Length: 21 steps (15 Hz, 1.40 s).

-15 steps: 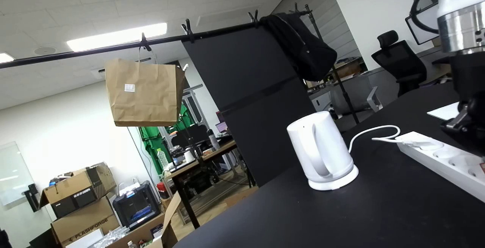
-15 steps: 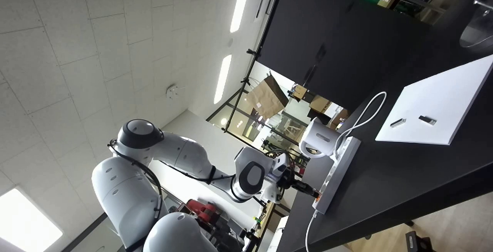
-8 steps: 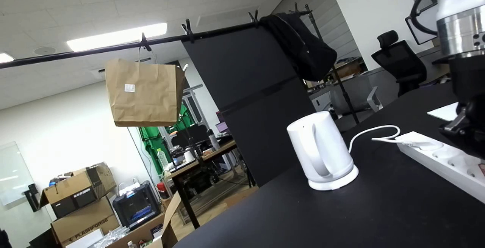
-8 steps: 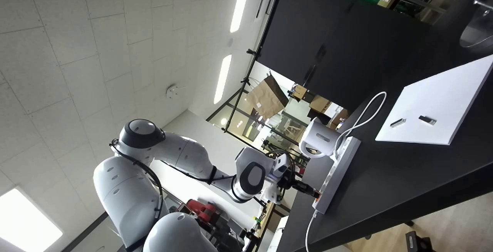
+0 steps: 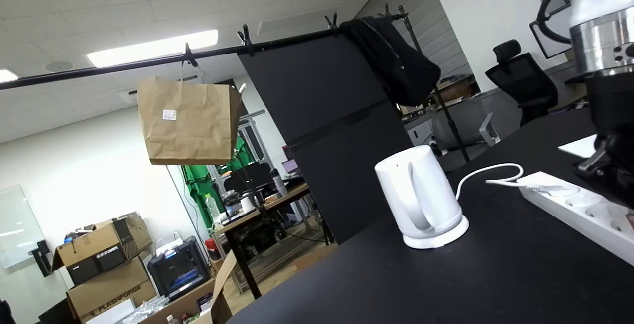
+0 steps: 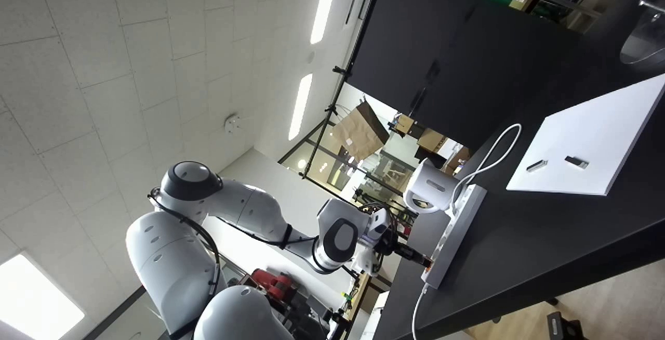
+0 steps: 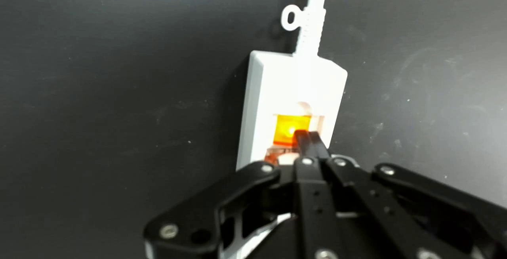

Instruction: Turn off the extension cable

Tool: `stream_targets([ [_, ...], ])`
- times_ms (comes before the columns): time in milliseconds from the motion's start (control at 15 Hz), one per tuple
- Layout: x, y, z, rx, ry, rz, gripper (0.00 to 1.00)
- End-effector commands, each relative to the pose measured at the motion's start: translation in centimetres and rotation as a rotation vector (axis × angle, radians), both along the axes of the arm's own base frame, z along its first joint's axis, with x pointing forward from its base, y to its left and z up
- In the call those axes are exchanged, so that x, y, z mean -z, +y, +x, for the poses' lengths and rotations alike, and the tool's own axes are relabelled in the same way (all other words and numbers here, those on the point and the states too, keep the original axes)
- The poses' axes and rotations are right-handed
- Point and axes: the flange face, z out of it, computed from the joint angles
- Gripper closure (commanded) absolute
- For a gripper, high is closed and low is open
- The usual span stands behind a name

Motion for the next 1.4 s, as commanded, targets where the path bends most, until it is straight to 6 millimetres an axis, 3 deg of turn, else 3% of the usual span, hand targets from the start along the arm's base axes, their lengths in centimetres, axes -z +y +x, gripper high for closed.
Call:
stream_targets([
  [0, 0.76, 0.06, -0.27, 0.050, 0.034, -0.003, 1.00],
  [1333, 0.54, 0.71, -0.85, 0.078, 0.064, -0.012, 1.00],
])
